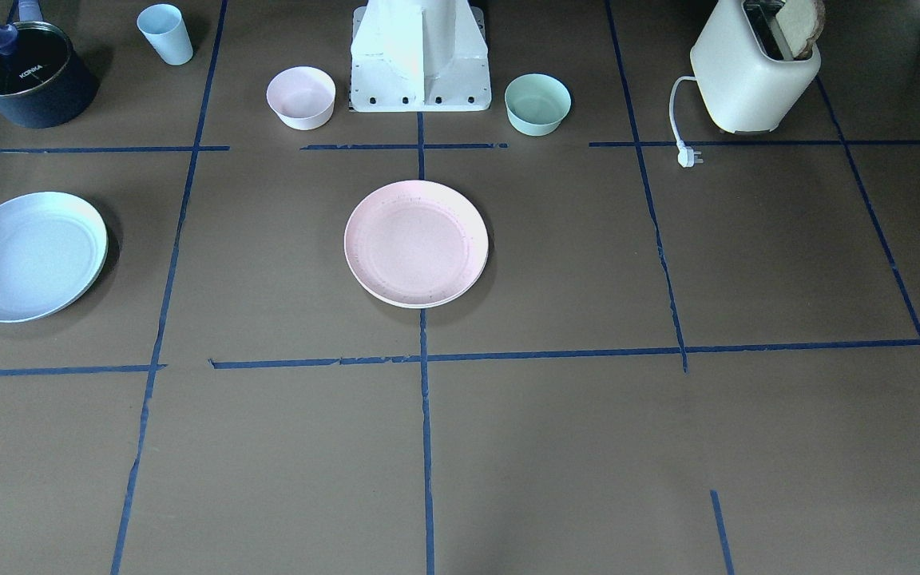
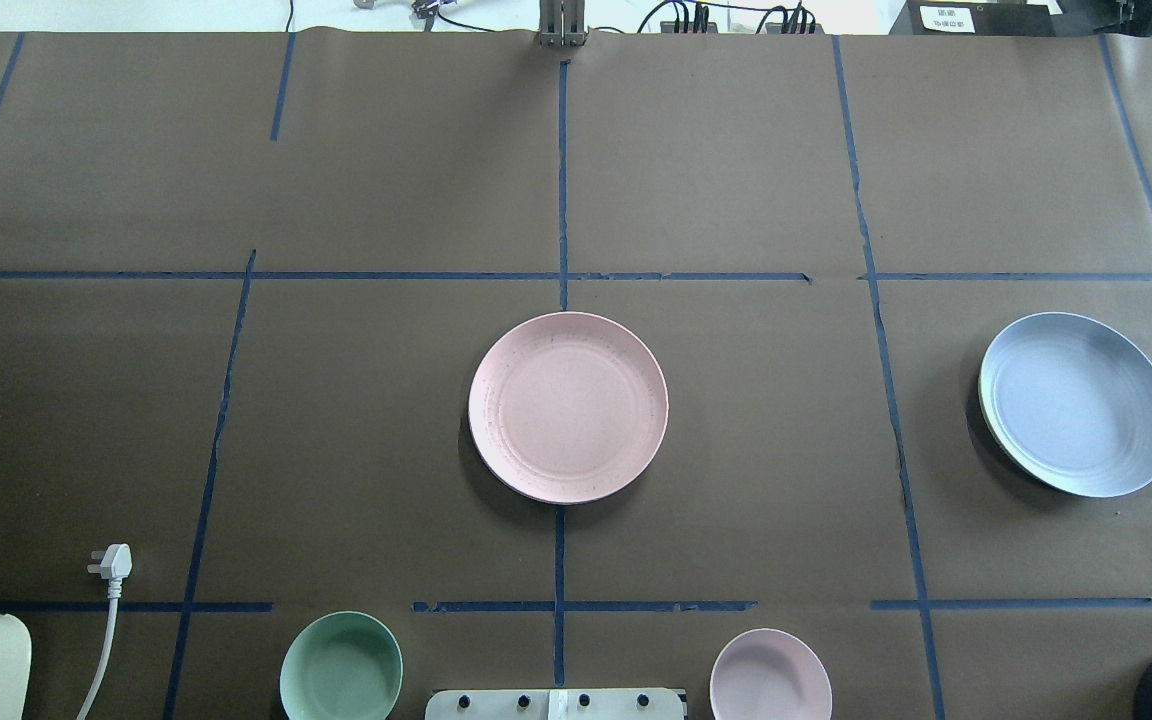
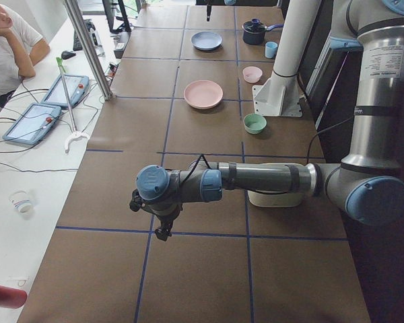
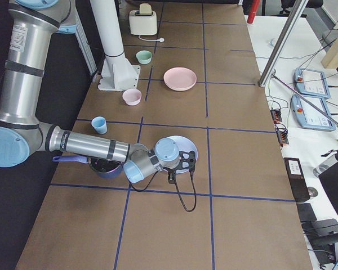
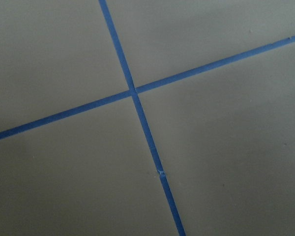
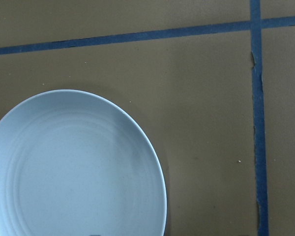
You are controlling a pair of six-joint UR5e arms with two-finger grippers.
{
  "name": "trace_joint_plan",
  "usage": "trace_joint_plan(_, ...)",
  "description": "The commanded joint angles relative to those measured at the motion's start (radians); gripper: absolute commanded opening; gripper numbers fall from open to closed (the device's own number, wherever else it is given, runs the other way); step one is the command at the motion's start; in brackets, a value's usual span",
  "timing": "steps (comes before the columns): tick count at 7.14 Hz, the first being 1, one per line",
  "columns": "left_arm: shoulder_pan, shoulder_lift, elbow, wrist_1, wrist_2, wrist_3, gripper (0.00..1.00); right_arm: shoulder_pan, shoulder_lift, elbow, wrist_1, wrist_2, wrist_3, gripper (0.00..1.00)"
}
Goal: Stack three plates with pink and blue
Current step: 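Reach the right gripper to the light blue plate's rim and grasp it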
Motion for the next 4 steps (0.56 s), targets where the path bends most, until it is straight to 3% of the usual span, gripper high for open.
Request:
trace_joint_plan(1,-0.012,0.026,-0.006,-0.004,-0.002,0.002,1.00,-0.072,0.036,-0.059,0.072,-0.053,0.088,0.92)
trace_joint_plan(3,-0.018,0.028,-0.007,-0.004,-0.004,0.002,1.00,-0.109,0.087,-0.132,0.073,-0.056,0.088,0.90)
trace_joint_plan(4,-0.019,0.028,-0.007,-0.004,-0.005,0.002,1.00,-0.127,0.089,-0.146,0.073,-0.059,0.086,0.83)
